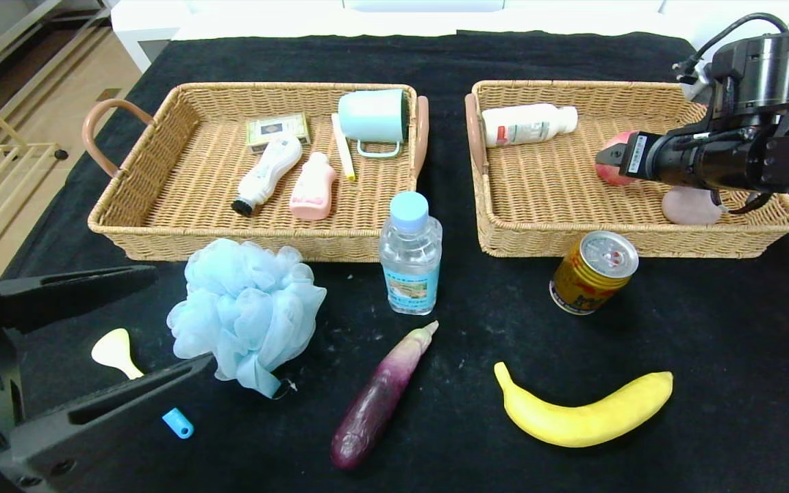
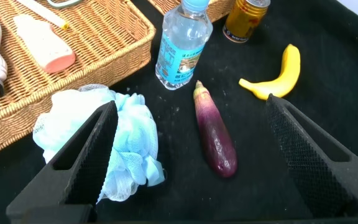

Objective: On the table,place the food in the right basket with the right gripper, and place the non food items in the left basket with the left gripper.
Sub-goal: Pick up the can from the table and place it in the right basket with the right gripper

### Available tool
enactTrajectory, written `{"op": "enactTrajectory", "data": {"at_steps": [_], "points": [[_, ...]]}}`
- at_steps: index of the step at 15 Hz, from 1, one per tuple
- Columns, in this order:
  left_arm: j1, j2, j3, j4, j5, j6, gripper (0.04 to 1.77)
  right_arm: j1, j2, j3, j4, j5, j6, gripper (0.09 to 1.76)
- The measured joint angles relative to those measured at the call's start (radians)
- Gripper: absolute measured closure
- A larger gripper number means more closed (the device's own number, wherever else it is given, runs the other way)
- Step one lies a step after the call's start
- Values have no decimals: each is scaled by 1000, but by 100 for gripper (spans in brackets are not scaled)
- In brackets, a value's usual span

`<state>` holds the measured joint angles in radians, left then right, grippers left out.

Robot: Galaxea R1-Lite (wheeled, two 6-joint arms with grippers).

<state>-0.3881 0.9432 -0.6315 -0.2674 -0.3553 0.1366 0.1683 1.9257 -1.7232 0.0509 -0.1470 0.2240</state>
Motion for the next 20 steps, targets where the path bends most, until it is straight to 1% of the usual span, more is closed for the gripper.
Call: {"op": "enactTrajectory", "data": {"at_steps": [3, 7, 14, 16, 20], "points": [[0, 0, 0, 1, 0, 0, 9, 18, -44, 26, 66, 2, -3, 26], [0, -1, 1, 1, 1, 0, 9, 71, -149, 60, 180, 3, -2, 21], [0, -2, 0, 1, 3, 0, 9, 228, -386, 195, 369, -14, 0, 17], [0, -3, 0, 3, 3, 0, 9, 267, -435, 217, 428, -50, 3, 16], [0, -3, 1, 4, 3, 0, 9, 342, -487, 246, 532, -70, 33, 15]]}}
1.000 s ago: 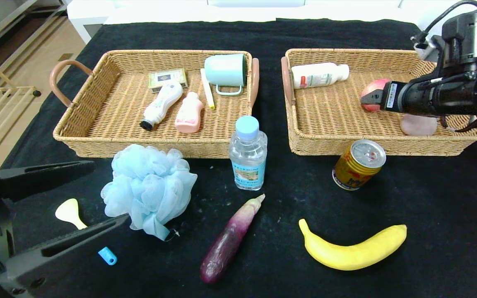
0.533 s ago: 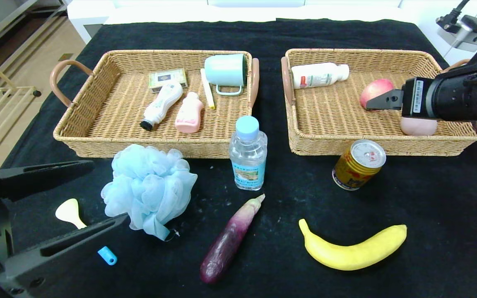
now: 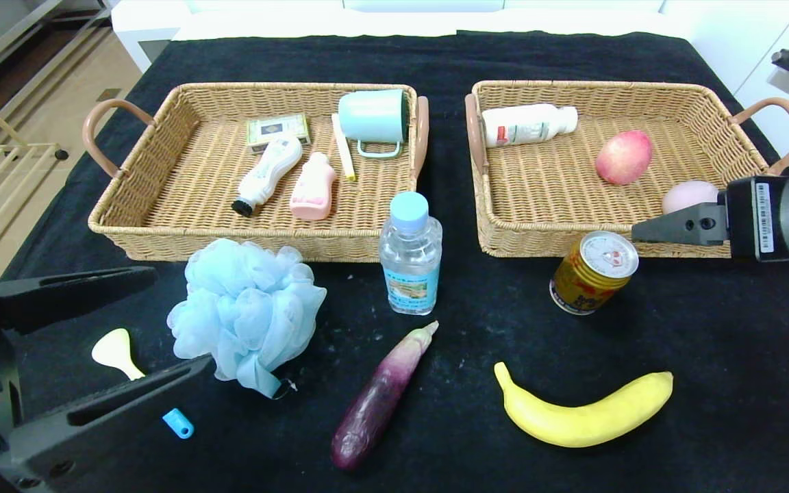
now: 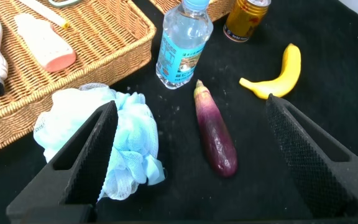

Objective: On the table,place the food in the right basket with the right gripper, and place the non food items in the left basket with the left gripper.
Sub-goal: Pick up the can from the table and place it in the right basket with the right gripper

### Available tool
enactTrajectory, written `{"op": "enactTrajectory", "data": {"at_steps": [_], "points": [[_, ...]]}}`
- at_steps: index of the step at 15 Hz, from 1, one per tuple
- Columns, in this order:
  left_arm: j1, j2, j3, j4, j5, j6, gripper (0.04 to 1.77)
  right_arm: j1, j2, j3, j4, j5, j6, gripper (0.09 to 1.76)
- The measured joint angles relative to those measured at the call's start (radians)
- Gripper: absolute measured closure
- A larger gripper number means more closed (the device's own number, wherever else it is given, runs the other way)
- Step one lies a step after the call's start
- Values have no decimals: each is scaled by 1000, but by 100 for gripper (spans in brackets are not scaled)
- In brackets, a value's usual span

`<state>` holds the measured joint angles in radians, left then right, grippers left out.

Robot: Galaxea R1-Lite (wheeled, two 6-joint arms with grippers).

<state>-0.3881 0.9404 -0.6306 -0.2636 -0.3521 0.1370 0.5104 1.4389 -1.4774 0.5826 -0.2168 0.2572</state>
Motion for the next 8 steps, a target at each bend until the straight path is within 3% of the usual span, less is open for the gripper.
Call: {"op": "enactTrajectory", "data": {"at_steps": [5, 8], "points": [[0, 5, 1, 0, 0, 0, 9, 101, 31, 3, 14, -87, 55, 15], [0, 8, 3, 0, 0, 0, 9, 117, 79, -5, 8, -130, 87, 15]]}}
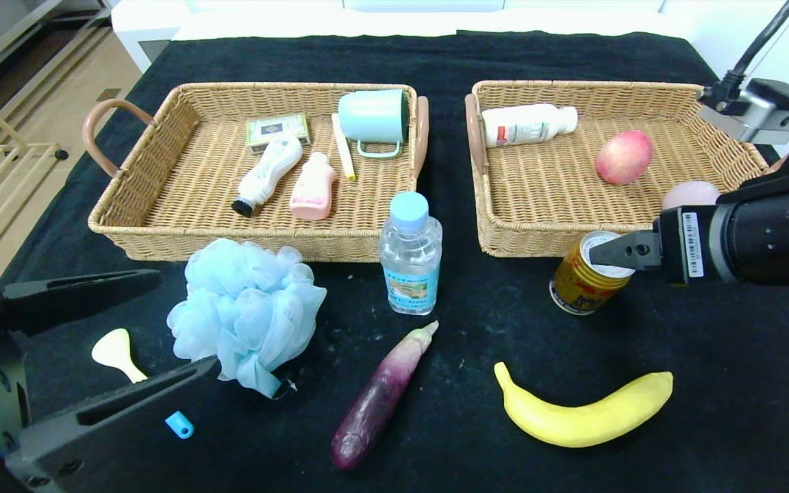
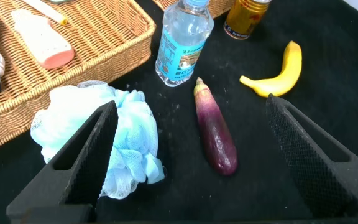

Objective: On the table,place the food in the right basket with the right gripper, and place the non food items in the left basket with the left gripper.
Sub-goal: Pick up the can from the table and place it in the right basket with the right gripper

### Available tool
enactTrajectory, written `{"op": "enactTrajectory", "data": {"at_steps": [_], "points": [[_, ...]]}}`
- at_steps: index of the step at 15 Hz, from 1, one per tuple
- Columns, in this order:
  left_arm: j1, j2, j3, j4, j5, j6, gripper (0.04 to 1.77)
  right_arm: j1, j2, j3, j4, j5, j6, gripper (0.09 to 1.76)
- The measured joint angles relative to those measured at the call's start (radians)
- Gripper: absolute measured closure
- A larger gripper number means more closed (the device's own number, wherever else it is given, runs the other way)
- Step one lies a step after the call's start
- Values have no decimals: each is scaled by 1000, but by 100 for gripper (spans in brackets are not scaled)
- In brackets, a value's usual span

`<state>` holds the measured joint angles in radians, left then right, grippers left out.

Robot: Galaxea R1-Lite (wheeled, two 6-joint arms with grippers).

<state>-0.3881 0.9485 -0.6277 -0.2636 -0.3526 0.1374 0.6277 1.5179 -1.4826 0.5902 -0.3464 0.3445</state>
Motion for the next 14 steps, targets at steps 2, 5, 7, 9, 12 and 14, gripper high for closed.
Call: {"op": "enactTrajectory", "data": {"at_steps": [2, 5, 7, 9, 12, 14], "points": [[0, 1, 0, 0, 0, 0, 9, 3, 33, -7, -2, -27, 24, 15], [0, 2, 0, 0, 0, 0, 9, 2, 76, -19, -2, -31, 28, 15], [0, 2, 0, 0, 0, 0, 9, -5, 101, -31, -2, -32, 28, 15], [0, 2, 0, 0, 0, 0, 9, -15, 127, -43, -1, -33, 30, 15], [0, 2, 1, 0, 0, 0, 9, -23, 159, -69, 6, -33, 61, 15], [0, 2, 1, 0, 0, 0, 9, -26, 180, -77, 6, -34, 63, 14]]}}
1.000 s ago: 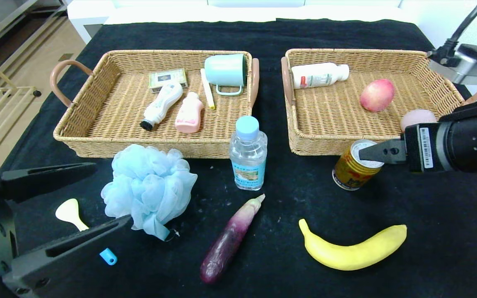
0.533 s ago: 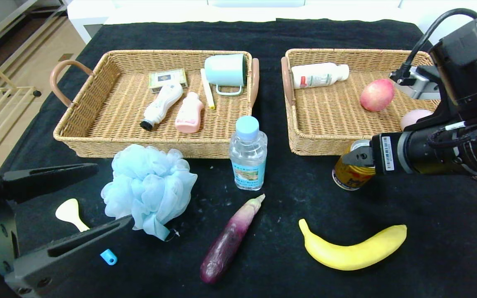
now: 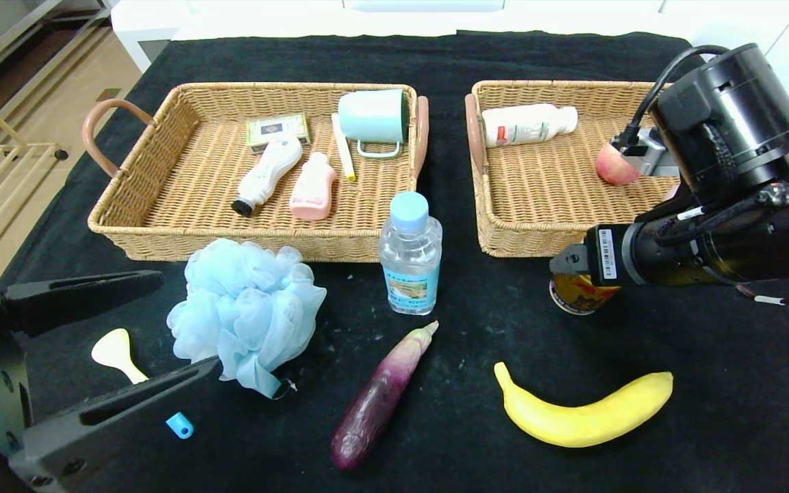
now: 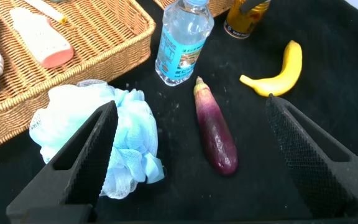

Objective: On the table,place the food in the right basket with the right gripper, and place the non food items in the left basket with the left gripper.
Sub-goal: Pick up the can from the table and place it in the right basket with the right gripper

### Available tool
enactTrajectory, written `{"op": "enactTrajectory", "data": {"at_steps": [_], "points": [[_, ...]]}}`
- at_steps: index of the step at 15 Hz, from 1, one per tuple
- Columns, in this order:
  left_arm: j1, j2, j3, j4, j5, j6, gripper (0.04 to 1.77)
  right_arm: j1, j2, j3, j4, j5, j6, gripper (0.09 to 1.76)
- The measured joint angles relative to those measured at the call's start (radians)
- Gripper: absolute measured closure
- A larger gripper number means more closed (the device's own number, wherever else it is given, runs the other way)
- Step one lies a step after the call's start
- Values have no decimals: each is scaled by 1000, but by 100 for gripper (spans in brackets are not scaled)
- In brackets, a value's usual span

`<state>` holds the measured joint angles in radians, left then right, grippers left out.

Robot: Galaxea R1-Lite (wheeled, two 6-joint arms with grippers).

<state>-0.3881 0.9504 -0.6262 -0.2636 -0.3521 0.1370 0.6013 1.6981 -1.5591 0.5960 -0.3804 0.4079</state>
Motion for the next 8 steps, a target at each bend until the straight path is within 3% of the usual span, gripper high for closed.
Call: {"op": "enactTrajectory", "data": {"at_steps": [3, 8], "points": [[0, -1, 0, 0, 0, 0, 9, -17, 35, -2, -6, -51, 7, 14], [0, -4, 0, 0, 0, 0, 9, -24, 64, -13, -11, -56, 19, 14]]}}
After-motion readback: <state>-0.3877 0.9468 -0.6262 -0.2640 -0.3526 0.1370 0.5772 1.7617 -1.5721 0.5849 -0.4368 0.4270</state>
